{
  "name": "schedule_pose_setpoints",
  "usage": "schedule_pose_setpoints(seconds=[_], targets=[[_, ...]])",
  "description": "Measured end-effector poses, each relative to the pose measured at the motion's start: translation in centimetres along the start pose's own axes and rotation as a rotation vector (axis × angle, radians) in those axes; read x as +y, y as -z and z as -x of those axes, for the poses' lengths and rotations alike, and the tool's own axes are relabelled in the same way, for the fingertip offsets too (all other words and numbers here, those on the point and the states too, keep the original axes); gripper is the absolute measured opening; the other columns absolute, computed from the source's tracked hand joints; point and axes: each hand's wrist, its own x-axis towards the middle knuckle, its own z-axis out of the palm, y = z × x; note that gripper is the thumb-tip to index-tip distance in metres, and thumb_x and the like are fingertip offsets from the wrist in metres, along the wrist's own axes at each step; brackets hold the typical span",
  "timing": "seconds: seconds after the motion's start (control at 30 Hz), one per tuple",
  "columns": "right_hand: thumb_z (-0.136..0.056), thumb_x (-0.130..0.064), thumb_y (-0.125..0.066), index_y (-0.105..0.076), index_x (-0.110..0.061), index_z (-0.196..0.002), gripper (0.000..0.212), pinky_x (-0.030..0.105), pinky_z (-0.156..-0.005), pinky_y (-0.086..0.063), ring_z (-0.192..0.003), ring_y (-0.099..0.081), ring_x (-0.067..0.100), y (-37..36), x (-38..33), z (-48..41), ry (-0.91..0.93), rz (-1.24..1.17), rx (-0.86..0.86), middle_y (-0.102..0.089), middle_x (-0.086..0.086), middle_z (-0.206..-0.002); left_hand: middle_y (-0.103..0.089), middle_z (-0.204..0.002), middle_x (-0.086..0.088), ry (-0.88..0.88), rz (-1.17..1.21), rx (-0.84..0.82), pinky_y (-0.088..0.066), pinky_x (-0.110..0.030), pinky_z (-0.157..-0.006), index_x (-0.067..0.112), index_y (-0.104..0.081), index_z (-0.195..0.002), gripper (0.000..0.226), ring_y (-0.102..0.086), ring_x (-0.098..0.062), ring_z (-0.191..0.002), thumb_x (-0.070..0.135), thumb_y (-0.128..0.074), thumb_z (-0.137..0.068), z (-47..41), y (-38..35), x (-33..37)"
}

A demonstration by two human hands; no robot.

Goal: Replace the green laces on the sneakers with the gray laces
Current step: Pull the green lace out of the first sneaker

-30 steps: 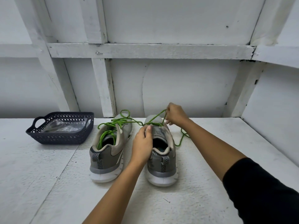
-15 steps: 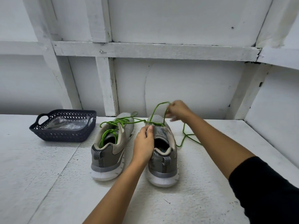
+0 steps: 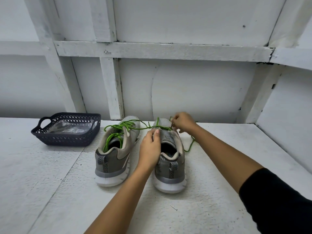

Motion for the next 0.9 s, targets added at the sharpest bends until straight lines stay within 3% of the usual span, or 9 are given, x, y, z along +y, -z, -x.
schedule_pose_setpoints(seconds=[0.1, 0.23, 0.3, 0.37, 0.43, 0.53, 0.7, 0.8, 0.9], targets=[[-0.101, -0.018, -0.034, -0.045, -0.009, -0.095, 0.015, 0.028, -0.044, -0.050, -0.057, -0.061, 0.017, 2.8, -1.4, -0.9, -0.064, -0.425, 0.166, -0.063, 0.020, -0.096, -0.061, -0.119, -0.004, 0.000, 0.007, -0.012, -0.034, -0.022, -0.082, 0.013, -0.057, -0.122, 0.035, -0.053, -0.015, -0.109, 0.033, -0.038, -0.100, 0.0, 0.0, 0.1], [-0.102, -0.025, -0.031, -0.044, -0.007, -0.100, 0.022, 0.027, -0.045, -0.050, -0.058, -0.060, 0.017, 6.0, -2.3, -1.3, -0.043, -0.652, 0.399, -0.061, 0.018, -0.092, -0.061, -0.118, -0.003, 0.002, 0.010, -0.013, -0.033, -0.022, -0.082, 0.014, -0.057, -0.121, 0.034, -0.052, -0.014, -0.109, 0.033, -0.038, -0.100, 0.1, 0.1, 0.1], [-0.100, -0.032, -0.037, -0.051, -0.004, -0.101, 0.031, 0.026, -0.044, -0.050, -0.056, -0.059, 0.017, 4.9, -1.5, -1.0, -0.112, -0.548, 0.320, -0.060, 0.015, -0.089, -0.061, -0.118, -0.003, 0.000, 0.014, -0.007, -0.033, -0.022, -0.081, 0.014, -0.058, -0.121, 0.034, -0.052, -0.013, -0.107, 0.033, -0.038, -0.100, 0.1, 0.1, 0.1], [-0.096, -0.036, -0.047, -0.054, -0.002, -0.102, 0.035, 0.025, -0.048, -0.047, -0.059, -0.057, 0.017, 2.4, -0.2, -0.3, -0.210, -0.350, 0.099, -0.059, 0.014, -0.090, -0.062, -0.116, -0.003, -0.003, 0.011, -0.005, -0.033, -0.021, -0.079, 0.014, -0.058, -0.120, 0.033, -0.051, -0.011, -0.103, 0.032, -0.039, -0.100, 0.1, 0.1, 0.1], [-0.092, -0.034, -0.057, -0.054, -0.003, -0.086, 0.031, 0.025, -0.049, -0.042, -0.062, -0.054, 0.020, -0.1, 1.0, 0.5, -0.193, -0.127, -0.064, -0.055, 0.013, -0.081, -0.062, -0.116, -0.004, -0.010, 0.013, -0.005, -0.033, -0.021, -0.079, 0.013, -0.059, -0.119, 0.034, -0.053, -0.013, -0.105, 0.032, -0.039, -0.100, 0.1, 0.0, 0.0], [-0.089, -0.024, -0.063, -0.039, -0.010, -0.052, 0.046, 0.028, -0.048, -0.028, -0.053, -0.039, 0.018, -1.5, 1.4, 0.8, -0.019, 0.153, -0.010, -0.038, 0.007, -0.053, -0.062, -0.117, -0.004, -0.010, 0.013, 0.004, -0.032, -0.020, -0.077, 0.013, -0.059, -0.120, 0.034, -0.052, -0.011, -0.103, 0.032, -0.039, -0.100, 0.1, 0.0, 0.0], [-0.088, -0.010, -0.053, -0.036, -0.010, -0.054, 0.037, 0.030, -0.051, -0.027, -0.065, -0.043, 0.024, -0.8, 0.5, 1.2, 0.054, 0.272, -0.001, -0.042, 0.010, -0.060, -0.062, -0.119, -0.004, -0.005, 0.012, 0.011, -0.032, -0.020, -0.078, 0.013, -0.058, -0.121, 0.034, -0.052, -0.014, -0.108, 0.032, -0.039, -0.100, 0.1, 0.1, 0.1], [-0.093, -0.007, -0.039, -0.047, -0.004, -0.081, 0.014, 0.023, -0.038, -0.040, -0.058, -0.054, 0.024, 0.6, -0.3, 1.0, -0.053, -0.046, 0.053, -0.054, 0.013, -0.078, -0.062, -0.117, -0.005, -0.006, 0.000, 0.002, -0.032, -0.023, -0.078, 0.013, -0.058, -0.120, 0.035, -0.053, -0.017, -0.109, 0.033, -0.037, -0.100, 0.1, 0.1, 0.1], [-0.098, -0.012, -0.033, -0.044, -0.006, -0.105, 0.015, 0.025, -0.038, -0.048, -0.055, -0.058, 0.017, 4.0, -1.3, 0.2, -0.121, -0.475, 0.278, -0.058, 0.015, -0.088, -0.061, -0.119, -0.005, -0.007, 0.008, -0.001, -0.035, -0.025, -0.083, 0.013, -0.057, -0.122, 0.035, -0.053, -0.018, -0.111, 0.033, -0.038, -0.100, 0.2, 0.2, 0.0]])
